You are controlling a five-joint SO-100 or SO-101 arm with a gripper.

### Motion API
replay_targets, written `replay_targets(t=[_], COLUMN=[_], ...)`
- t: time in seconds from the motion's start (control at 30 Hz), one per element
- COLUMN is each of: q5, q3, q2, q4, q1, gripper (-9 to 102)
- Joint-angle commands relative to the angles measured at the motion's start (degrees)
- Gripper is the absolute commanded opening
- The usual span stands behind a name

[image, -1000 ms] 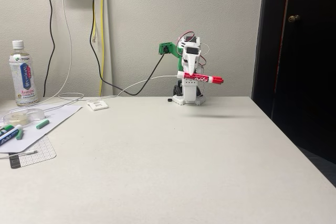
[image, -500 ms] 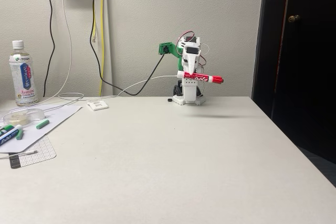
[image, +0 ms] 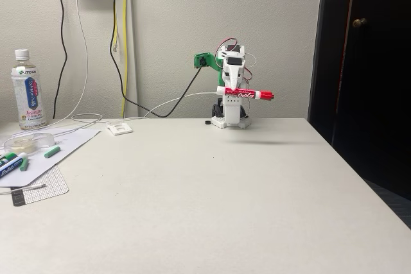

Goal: Pick up the red marker.

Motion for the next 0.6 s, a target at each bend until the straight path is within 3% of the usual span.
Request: replay_targets(t=[0.0,0.57], q5=[-0.1,-0.2], q3=[-0.5,-0.5], q2=[0.3,0.3], q4=[-1.1,-0.7], q1=[0.4,0.4], gripper=[0,0])
